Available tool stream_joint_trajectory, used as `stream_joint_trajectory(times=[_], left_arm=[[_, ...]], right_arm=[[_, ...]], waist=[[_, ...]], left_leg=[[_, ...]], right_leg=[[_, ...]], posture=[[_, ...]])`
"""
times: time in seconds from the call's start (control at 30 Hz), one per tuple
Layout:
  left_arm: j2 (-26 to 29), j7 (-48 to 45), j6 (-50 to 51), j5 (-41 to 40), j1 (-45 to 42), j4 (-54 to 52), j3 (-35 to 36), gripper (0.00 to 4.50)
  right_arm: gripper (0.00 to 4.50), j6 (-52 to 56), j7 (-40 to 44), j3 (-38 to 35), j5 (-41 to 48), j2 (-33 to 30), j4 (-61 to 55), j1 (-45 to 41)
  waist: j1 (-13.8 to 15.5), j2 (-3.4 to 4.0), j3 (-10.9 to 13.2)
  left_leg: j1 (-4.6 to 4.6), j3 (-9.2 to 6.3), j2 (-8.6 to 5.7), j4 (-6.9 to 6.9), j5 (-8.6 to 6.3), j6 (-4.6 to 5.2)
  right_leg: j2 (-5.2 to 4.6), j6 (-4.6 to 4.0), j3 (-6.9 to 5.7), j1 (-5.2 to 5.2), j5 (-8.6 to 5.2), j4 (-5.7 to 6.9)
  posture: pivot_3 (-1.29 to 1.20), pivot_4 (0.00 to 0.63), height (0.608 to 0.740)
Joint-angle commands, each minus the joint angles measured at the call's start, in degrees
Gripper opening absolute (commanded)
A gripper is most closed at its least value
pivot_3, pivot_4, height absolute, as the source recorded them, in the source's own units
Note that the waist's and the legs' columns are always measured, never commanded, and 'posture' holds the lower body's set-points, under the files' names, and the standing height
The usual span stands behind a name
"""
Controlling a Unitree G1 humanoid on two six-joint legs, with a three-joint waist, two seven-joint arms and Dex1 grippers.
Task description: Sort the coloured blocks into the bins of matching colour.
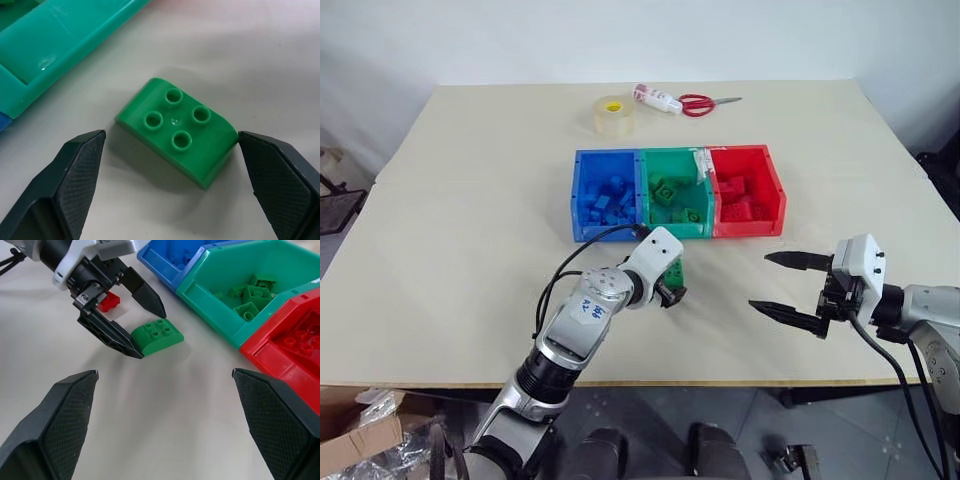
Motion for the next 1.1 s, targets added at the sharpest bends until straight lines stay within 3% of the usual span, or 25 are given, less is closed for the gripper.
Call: stream_joint_trajectory(times=[0.03,0.07,0.17,0.43,0.7,0.9,1.1], left_arm=[[-1.04,1.69,0.35,0.11,-0.95,1.02,0.32,4.48],[-1.12,1.87,0.38,0.04,-0.94,1.34,0.31,4.48],[-1.41,1.72,-0.10,-0.65,-0.58,1.46,0.75,3.88],[-0.27,0.89,-5.01,-1.59,0.48,0.84,1.74,1.43],[4.46,-2.90,-8.36,-3.02,1.04,0.10,1.19,1.43],[6.45,-8.73,-20.59,-5.90,0.64,-2.09,1.85,1.43],[4.88,-6.42,-23.42,-6.28,-5.91,5.26,6.70,1.43]], right_arm=[[4.50,-0.95,0.17,-0.17,0.10,-0.81,-0.39,-0.48],[4.50,-0.94,0.12,-0.14,0.07,-0.76,-0.39,-0.51],[4.50,-0.88,0.00,0.04,-0.18,-0.64,-0.24,-0.71],[4.50,-1.06,-0.24,0.08,-0.56,-0.42,-0.04,-0.67],[4.50,-1.16,-0.50,-0.14,-0.62,-0.32,-0.19,0.00],[4.50,-1.21,-0.99,-0.34,-0.64,-0.18,-0.38,0.23],[4.50,-1.46,-2.12,-1.00,-0.55,0.16,-1.06,0.81]], waist=[[0.05,0.00,0.00],[0.10,0.00,0.00],[0.35,0.00,0.00],[0.55,0.00,0.00],[0.54,0.00,0.00],[0.67,0.00,0.00],[0.71,0.00,0.00]], left_leg=[[0.00,0.00,0.00,0.00,0.00,0.00],[0.00,0.00,0.00,0.00,0.00,0.00],[0.01,0.02,0.00,0.01,0.00,0.00],[0.01,0.03,0.01,0.01,0.00,0.00],[0.01,0.03,0.01,0.01,0.00,0.00],[0.01,0.03,0.01,0.01,0.00,0.00],[0.00,0.04,0.02,0.02,0.00,-0.01]], right_leg=[[0.00,0.00,0.00,0.00,0.00,0.00],[0.00,0.00,0.00,0.00,0.00,0.00],[0.00,0.00,0.01,0.01,0.00,0.00],[0.00,0.00,0.01,0.00,0.00,0.01],[0.00,0.00,0.01,-0.01,0.00,0.00],[0.00,0.00,0.01,-0.01,0.00,0.00],[0.00,0.00,-0.01,0.00,0.00,-0.01]], posture=[[0.00,0.150,0.740],[0.00,0.150,0.740],[0.00,0.150,0.740],[0.00,0.150,0.740],[0.00,0.150,0.740],[0.00,0.150,0.740],[0.00,0.150,0.740]])
